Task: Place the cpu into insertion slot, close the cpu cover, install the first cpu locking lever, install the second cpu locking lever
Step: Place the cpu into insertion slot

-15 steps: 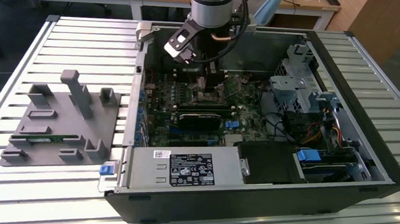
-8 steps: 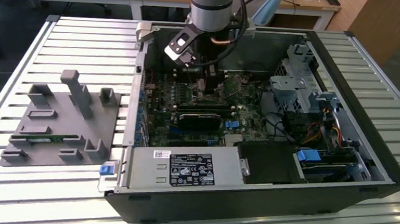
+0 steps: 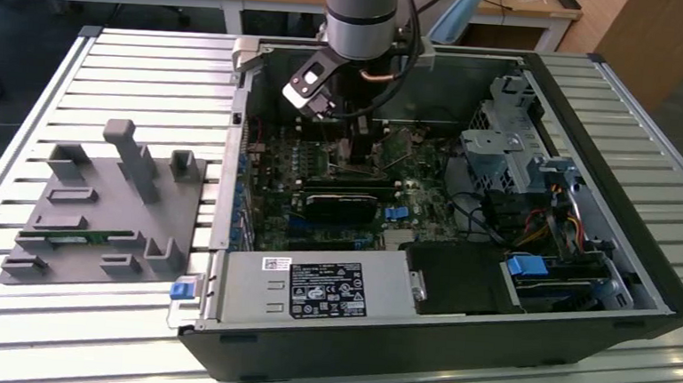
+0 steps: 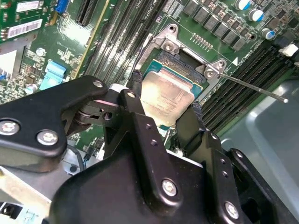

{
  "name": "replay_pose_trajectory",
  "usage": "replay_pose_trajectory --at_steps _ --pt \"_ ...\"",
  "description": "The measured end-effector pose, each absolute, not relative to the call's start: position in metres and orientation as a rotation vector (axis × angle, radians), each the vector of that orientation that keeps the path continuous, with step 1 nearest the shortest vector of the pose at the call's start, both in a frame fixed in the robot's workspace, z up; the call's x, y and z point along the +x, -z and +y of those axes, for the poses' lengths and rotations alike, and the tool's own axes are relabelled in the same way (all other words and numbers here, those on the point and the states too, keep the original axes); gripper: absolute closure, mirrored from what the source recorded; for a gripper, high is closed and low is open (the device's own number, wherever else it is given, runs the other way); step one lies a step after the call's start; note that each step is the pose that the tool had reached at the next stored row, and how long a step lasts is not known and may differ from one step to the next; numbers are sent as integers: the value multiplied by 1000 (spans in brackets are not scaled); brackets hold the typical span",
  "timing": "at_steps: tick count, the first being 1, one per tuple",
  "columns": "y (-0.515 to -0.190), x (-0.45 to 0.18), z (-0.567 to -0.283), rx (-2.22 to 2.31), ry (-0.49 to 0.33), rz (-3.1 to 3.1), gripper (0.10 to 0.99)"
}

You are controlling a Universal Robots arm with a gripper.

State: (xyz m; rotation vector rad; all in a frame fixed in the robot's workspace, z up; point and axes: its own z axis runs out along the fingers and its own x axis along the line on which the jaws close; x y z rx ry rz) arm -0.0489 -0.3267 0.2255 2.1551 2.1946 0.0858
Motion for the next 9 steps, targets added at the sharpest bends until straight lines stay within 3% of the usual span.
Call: replay_pose_trajectory --at_steps 9 --pt "-214 -48 -321 2160 -85 2189 545"
